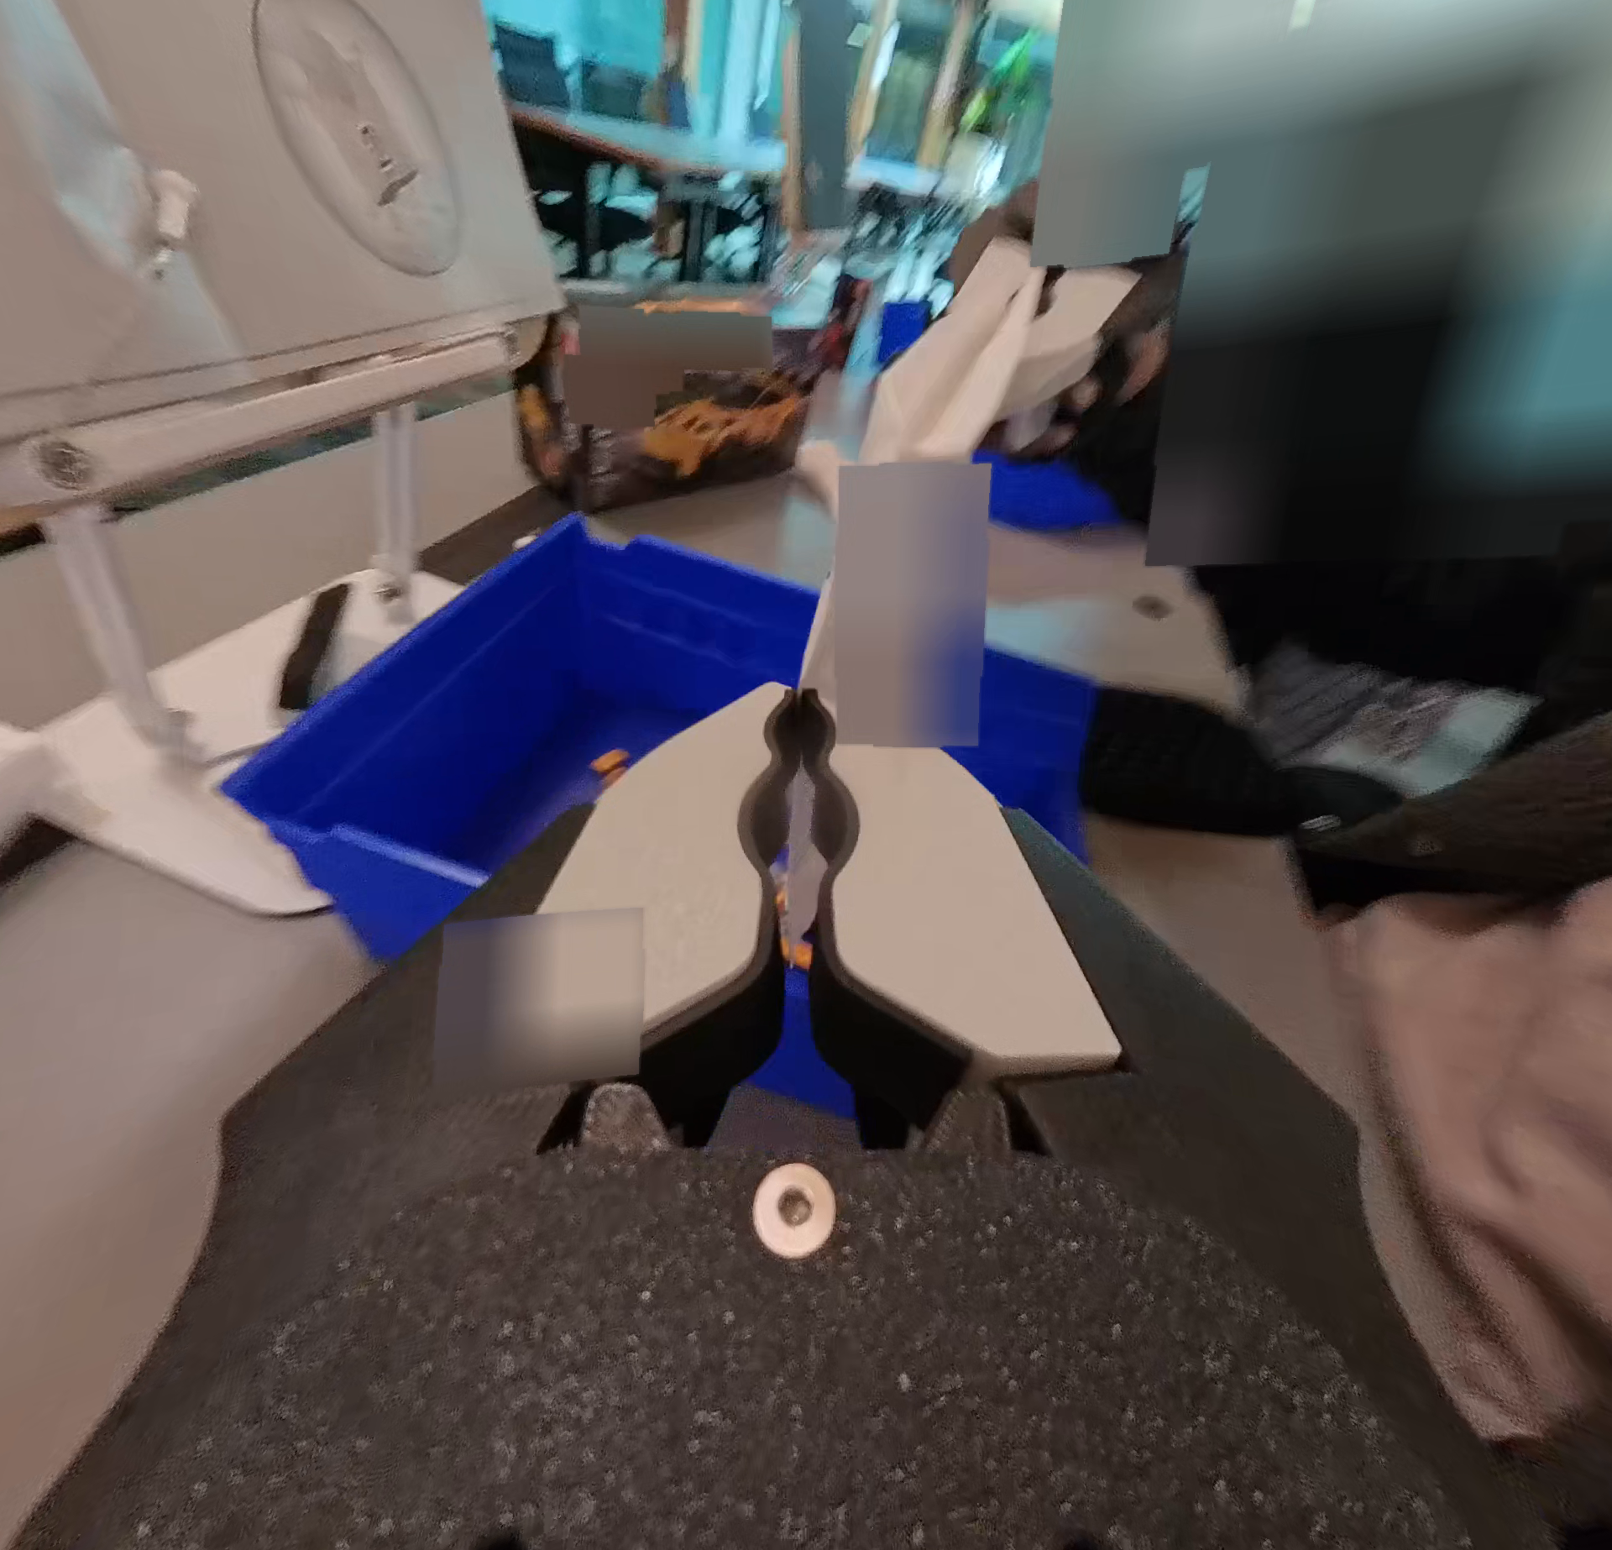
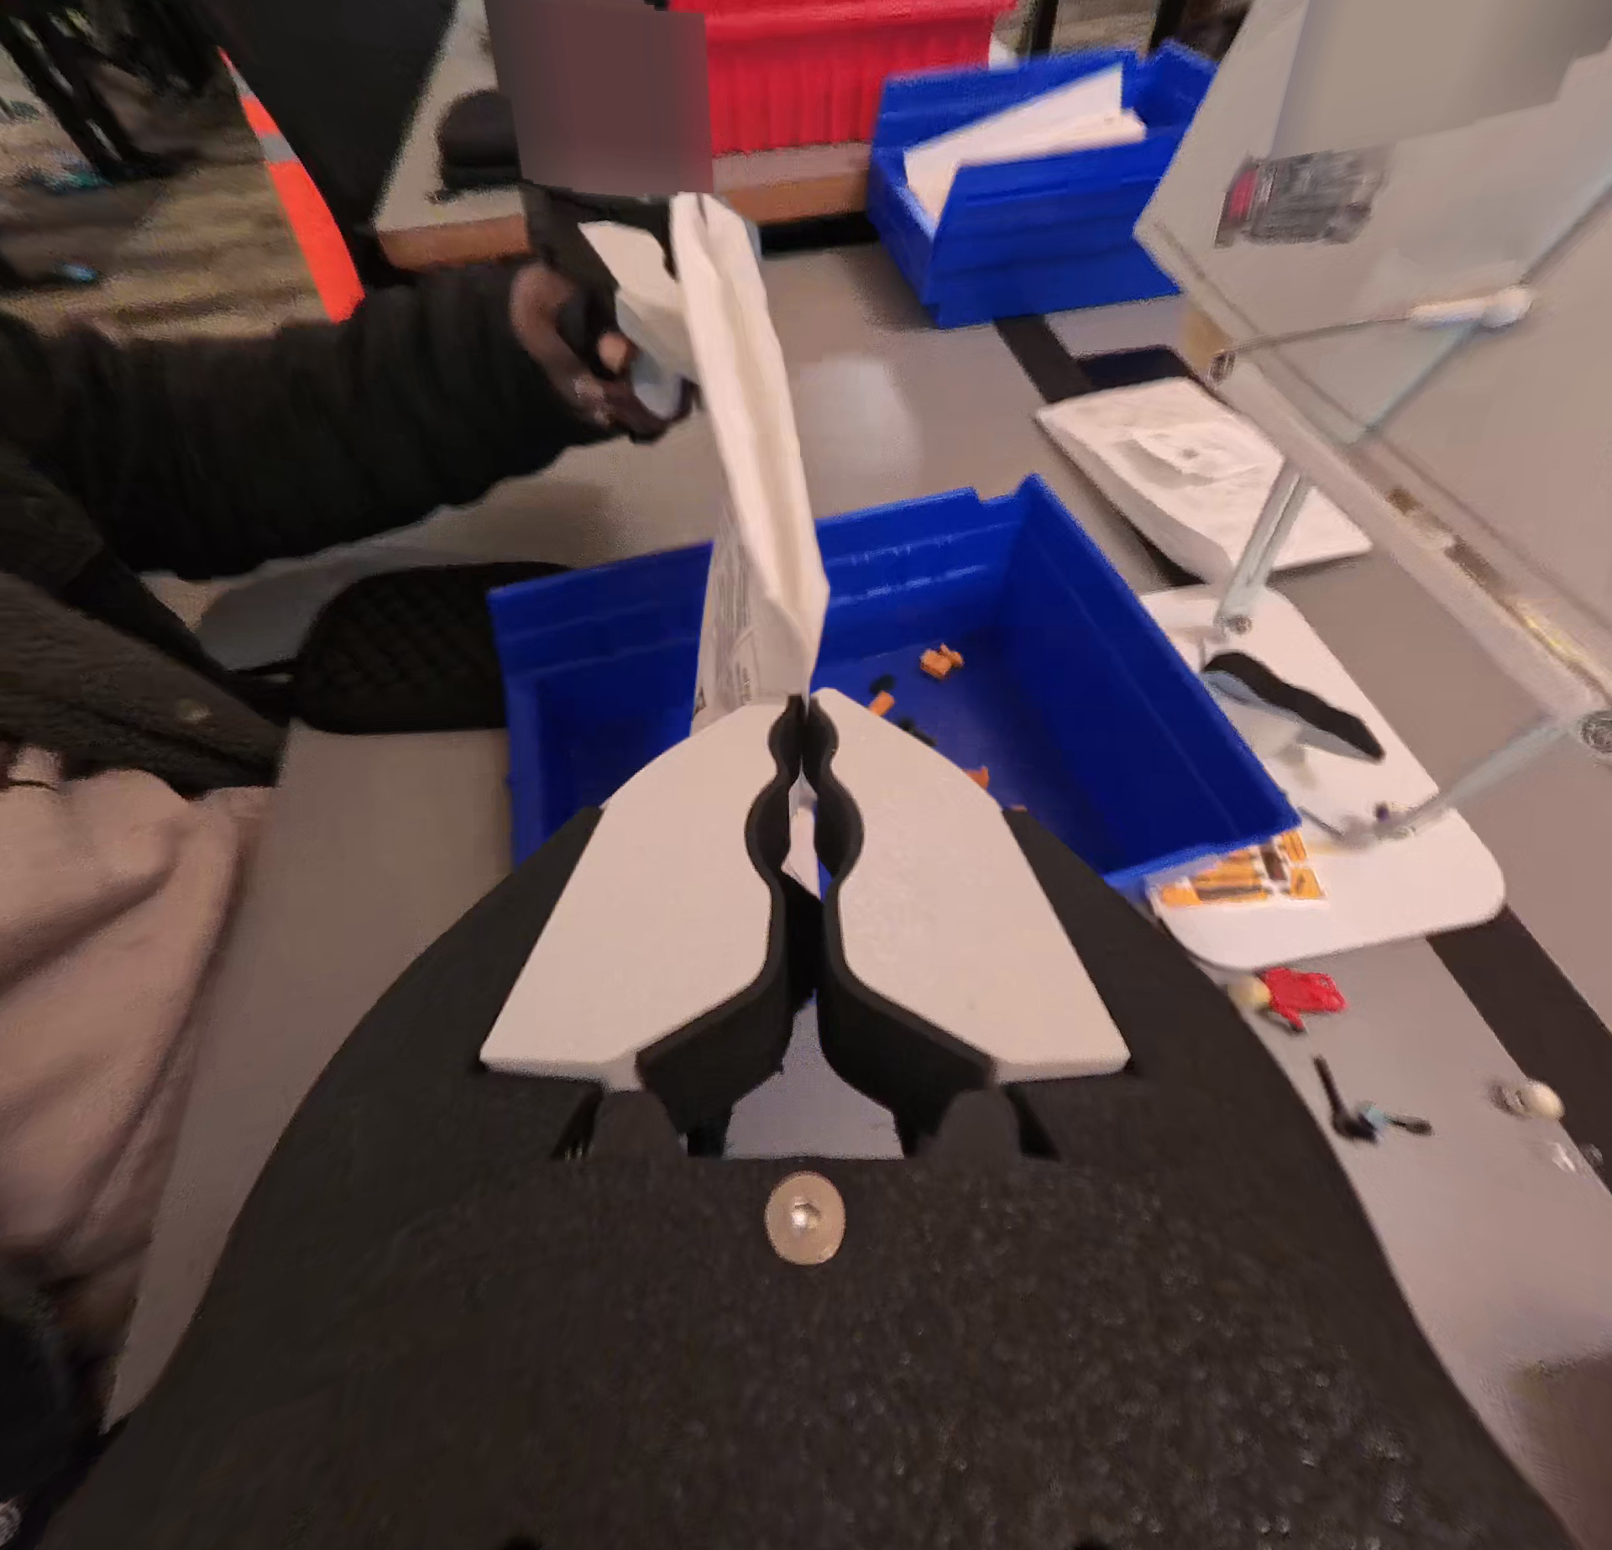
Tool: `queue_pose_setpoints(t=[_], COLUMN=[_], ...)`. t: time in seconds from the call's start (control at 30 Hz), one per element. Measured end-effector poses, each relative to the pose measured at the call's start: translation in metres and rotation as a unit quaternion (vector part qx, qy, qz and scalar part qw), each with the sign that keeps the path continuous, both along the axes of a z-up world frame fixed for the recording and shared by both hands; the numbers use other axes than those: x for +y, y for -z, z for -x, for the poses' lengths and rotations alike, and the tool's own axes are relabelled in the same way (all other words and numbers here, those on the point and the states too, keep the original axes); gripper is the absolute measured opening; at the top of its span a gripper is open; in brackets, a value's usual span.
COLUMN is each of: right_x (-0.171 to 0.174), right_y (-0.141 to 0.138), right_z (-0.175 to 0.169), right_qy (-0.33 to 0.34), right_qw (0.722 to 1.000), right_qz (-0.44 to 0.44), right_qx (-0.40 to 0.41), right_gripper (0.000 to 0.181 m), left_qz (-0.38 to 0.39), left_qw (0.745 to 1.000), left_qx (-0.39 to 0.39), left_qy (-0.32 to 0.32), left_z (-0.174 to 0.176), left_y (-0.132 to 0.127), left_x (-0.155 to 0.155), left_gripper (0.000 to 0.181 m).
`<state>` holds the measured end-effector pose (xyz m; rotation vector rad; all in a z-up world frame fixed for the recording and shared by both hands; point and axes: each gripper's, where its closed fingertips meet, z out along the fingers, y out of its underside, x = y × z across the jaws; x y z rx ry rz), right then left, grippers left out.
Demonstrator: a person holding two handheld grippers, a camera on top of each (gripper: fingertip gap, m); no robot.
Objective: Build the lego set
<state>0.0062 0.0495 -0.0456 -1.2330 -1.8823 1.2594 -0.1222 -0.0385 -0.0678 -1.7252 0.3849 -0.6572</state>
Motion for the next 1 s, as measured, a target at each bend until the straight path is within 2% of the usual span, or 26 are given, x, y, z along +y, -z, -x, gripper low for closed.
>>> queue_pose_setpoints(t=[0.03, 0.13, 0.2, 0.27, 0.33, 0.43, 0.5, 0.57, 0.6, 0.67, 1.0], right_x=[0.003, -0.009, -0.002, 0.006, 0.008, -0.003, 0.005, 0.007, 0.010, 0.007, -0.004], right_y=[0.006, 0.006, 0.005, -0.002, 0.006, 0.006, 0.004, 0.004, 0.008, 0.005, 0.013], right_z=[0.002, 0.006, 0.007, 0.001, 0.003, 0.006, 0.003, -0.001, -0.001, -0.002, -0.001], right_qy=[0.008, -0.003, 0.009, 0.007, 0.018, 0.006, 0.019, 0.011, 0.019, 0.012, -0.005], right_qw=[1.000, 1.000, 1.000, 1.000, 1.000, 1.000, 1.000, 1.000, 1.000, 1.000, 0.999], right_qz=[-0.022, -0.021, -0.024, 0.017, -0.014, -0.004, -0.005, 0.021, 0.000, 0.021, -0.004], right_qx=[-0.006, -0.003, 0.002, 0.012, 0.001, 0.005, 0.011, 0.004, 0.004, 0.008, 0.042], right_gripper=[0.000, 0.000, 0.000, 0.000, 0.000, 0.000, 0.000, 0.000, 0.000, 0.000, 0.000], left_qz=[0.002, -0.002, -0.006, -0.009, -0.007, -0.014, -0.019, -0.012, -0.010, -0.012, -0.045], left_qw=[1.000, 1.000, 1.000, 1.000, 1.000, 1.000, 0.999, 1.000, 0.999, 0.999, 0.999], left_qx=[0.024, 0.020, 0.022, 0.006, 0.030, 0.021, 0.028, 0.029, 0.045, 0.034, 0.024], left_qy=[-0.012, -0.006, -0.006, 0.001, -0.005, 0.002, -0.014, 0.002, -0.003, 0.001, 0.001], left_z=[0.000, -0.009, -0.009, -0.003, -0.005, -0.012, -0.001, -0.002, -0.003, -0.004, -0.010], left_y=[0.004, -0.001, -0.004, -0.009, -0.004, -0.007, -0.009, -0.009, -0.006, -0.008, -0.008], left_x=[0.002, 0.005, 0.005, -0.001, 0.002, 0.004, 0.003, -0.001, 0.000, 0.000, -0.004], left_gripper=[0.000, 0.000, 0.001, 0.000, 0.000, 0.001, 0.000, 0.000, 0.000, 0.000, 0.000])
